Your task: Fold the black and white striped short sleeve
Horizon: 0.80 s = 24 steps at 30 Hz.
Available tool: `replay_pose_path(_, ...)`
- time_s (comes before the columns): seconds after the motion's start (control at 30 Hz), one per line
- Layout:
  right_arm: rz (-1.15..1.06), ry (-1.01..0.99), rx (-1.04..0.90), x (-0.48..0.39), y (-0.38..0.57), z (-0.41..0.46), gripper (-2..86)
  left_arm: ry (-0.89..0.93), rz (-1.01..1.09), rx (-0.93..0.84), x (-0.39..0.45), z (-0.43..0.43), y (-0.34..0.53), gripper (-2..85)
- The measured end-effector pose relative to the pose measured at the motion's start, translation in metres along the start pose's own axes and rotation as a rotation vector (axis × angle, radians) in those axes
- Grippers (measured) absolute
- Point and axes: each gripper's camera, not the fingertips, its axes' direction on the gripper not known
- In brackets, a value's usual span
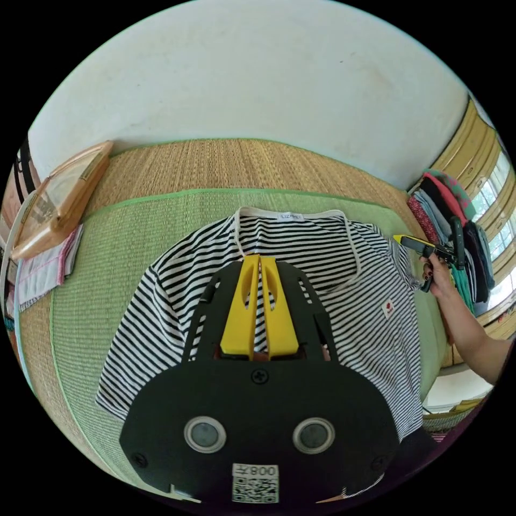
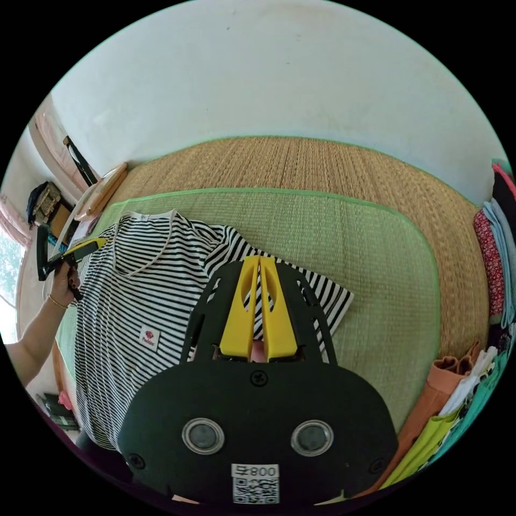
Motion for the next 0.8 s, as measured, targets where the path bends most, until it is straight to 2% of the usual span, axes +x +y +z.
replay_pose_path(0.1, -0.003, 0.054, 0.006, 0.002, 0.025, -0.015, -0.5, -0.117, -0.017, -0.024, -0.015, -0.005, 0.027, 0.2)
replay_pose_path(0.2, 0.042, 0.068, -0.067, 0.02, 0.036, -0.007, -0.4, -0.168, -0.042, -0.126, -0.039, 0.01, 0.044, 0.1)
replay_pose_path(0.27, 0.095, -0.012, -0.052, 0.034, 0.033, -0.015, -0.4, -0.162, -0.061, -0.101, -0.05, 0.004, 0.052, 0.1)
replay_pose_path(0.33, 0.107, 0.003, -0.055, 0.037, 0.027, -0.018, -0.3, -0.208, -0.067, -0.093, -0.061, -0.005, 0.064, 0.1)
replay_pose_path(0.4, 0.122, -0.003, -0.063, 0.037, 0.022, -0.023, -0.2, -0.171, -0.084, -0.066, -0.072, -0.013, 0.076, 0.1)
replay_pose_path(0.6, 0.041, -0.029, 0.017, -0.006, 0.017, -0.052, -0.1, -0.18, -0.125, -0.11, -0.096, -0.011, 0.122, 0.1)
replay_pose_path(0.8, -0.046, -0.012, -0.06, -0.037, -0.003, -0.039, -0.1, -0.241, -0.097, -0.106, -0.11, -0.018, 0.161, 0.1)
